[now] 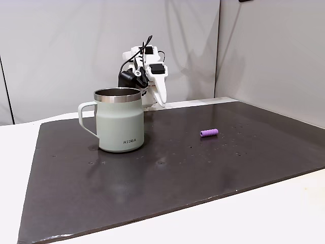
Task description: Grasp a pengrip and put it in the cup.
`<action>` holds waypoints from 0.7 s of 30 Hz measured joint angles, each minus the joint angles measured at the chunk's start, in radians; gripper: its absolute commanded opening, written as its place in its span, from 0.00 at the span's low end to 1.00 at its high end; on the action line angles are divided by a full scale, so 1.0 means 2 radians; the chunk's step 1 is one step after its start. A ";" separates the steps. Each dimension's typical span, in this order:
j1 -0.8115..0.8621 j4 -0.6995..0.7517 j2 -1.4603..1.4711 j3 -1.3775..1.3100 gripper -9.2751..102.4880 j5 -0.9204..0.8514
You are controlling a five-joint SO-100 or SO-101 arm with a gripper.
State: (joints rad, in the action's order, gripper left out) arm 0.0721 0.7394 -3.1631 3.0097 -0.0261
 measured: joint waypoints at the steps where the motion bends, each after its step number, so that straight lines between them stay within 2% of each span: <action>1: 0.000 0.000 0.000 0.000 0.08 0.000; 15: 0.003 0.010 0.000 -0.001 0.08 0.003; 21: 0.005 0.024 0.000 -0.052 0.08 0.003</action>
State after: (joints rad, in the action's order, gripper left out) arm 0.0813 0.7869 -3.1631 2.9054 -0.0199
